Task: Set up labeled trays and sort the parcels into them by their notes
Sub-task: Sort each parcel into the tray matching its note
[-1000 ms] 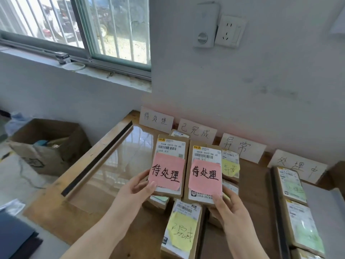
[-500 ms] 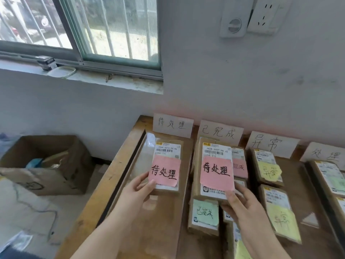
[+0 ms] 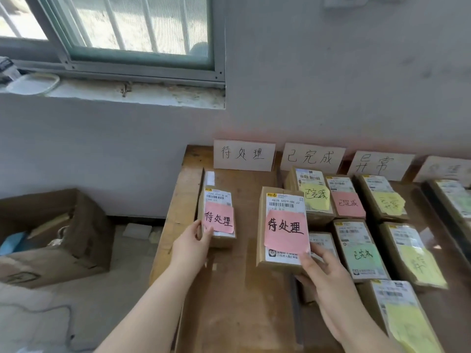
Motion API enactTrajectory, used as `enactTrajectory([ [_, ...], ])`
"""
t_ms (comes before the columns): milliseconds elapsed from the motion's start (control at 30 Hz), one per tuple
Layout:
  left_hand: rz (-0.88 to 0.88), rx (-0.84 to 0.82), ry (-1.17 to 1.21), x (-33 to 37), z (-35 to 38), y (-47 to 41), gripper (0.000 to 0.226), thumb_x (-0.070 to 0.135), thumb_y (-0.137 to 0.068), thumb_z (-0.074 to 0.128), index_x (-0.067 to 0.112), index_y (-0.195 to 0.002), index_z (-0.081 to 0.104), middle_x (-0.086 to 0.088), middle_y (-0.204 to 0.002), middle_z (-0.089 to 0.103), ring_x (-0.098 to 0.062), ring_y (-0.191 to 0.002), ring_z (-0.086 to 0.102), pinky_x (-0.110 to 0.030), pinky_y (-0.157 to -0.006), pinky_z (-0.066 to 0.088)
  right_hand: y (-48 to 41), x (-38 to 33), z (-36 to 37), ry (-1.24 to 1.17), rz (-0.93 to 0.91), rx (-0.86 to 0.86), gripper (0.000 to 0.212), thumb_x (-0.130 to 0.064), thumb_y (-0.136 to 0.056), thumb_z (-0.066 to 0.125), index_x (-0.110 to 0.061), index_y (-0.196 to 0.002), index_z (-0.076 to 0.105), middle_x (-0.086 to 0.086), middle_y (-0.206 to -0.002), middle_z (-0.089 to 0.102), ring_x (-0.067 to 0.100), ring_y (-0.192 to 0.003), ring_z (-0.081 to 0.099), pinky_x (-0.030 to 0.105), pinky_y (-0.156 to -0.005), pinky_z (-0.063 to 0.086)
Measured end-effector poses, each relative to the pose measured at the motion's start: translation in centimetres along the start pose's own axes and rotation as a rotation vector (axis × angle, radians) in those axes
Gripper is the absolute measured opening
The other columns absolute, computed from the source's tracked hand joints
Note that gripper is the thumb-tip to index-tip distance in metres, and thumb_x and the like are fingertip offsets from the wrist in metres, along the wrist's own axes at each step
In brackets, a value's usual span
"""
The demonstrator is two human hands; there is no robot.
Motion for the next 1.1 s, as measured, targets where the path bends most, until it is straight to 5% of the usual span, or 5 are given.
enactTrajectory([
  [233, 0.281, 0.054, -0.676, 1.0, -0.4, -0.4, 0.052, 0.040, -0.102, 0.031, 0.026, -0.150, 0.018, 0.005, -0.150, 0.035, -0.019, -0.121, 0.051, -0.031, -0.082, 0.050, -0.2, -0.3, 2.0, 0.036, -0.004, 0.015, 0.032, -0.031, -0.086, 0.063, -0.030, -0.117, 0.056, -0.003, -0.111, 0.069, 0.014, -0.109, 0.062, 0.043, -0.101, 0.047],
  [400, 0.621, -0.067, -0.880, 0.2, 1.0, 1.5, 0.055, 0.027, -0.103, 0.020, 0.021, -0.151, -0.005, 0.006, -0.153, -0.014, -0.016, -0.147, -0.006, -0.031, -0.115, -0.005, -0.2, -0.3, 3.1, 0.006, 0.000, 0.003, 0.029, -0.027, -0.088, 0.062, -0.029, -0.117, 0.056, -0.003, -0.109, 0.070, 0.012, -0.107, 0.063, 0.042, -0.100, 0.048],
  [533, 0.646, -0.149, -0.908, -0.7, 2.7, 2.0, 0.064, 0.040, -0.100, 0.002, 0.018, -0.137, 0.050, -0.005, -0.145, 0.044, -0.015, -0.134, 0.025, -0.038, -0.108, 0.025, 0.2, 0.4, 3.9, -0.011, 0.009, -0.008, 0.032, -0.026, -0.087, 0.063, -0.027, -0.118, 0.054, -0.002, -0.111, 0.069, 0.012, -0.107, 0.063, 0.041, -0.100, 0.048],
  [700, 0.647, -0.179, -0.895, -0.5, 3.1, -0.3, 0.073, 0.050, -0.077, -0.025, 0.022, -0.143, -0.010, 0.001, -0.151, -0.016, -0.015, -0.138, -0.019, -0.030, -0.110, -0.010, 0.3, 1.2, 4.1, 0.005, 0.038, -0.003, 0.042, -0.037, -0.073, 0.066, -0.032, -0.113, 0.054, -0.003, -0.107, 0.072, 0.012, -0.106, 0.064, 0.040, -0.099, 0.049],
  [1100, 0.626, -0.085, -0.769, 1.4, 0.8, -3.5, 0.054, 0.034, -0.105, 0.022, 0.022, -0.153, 0.000, 0.005, -0.160, -0.007, -0.006, -0.142, -0.014, -0.022, -0.109, -0.009, -1.5, 3.0, 4.5, 0.133, 0.098, -0.010, 0.044, -0.032, -0.087, 0.064, -0.029, -0.128, 0.048, -0.007, -0.115, 0.067, 0.011, -0.114, 0.059, 0.041, -0.105, 0.044],
])
Point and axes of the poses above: each hand's wrist, its own y-axis away from the middle knuckle, its own z-axis out of the palm, x = y × z, the point moved 3 cm from there along -y, towards the middle knuckle
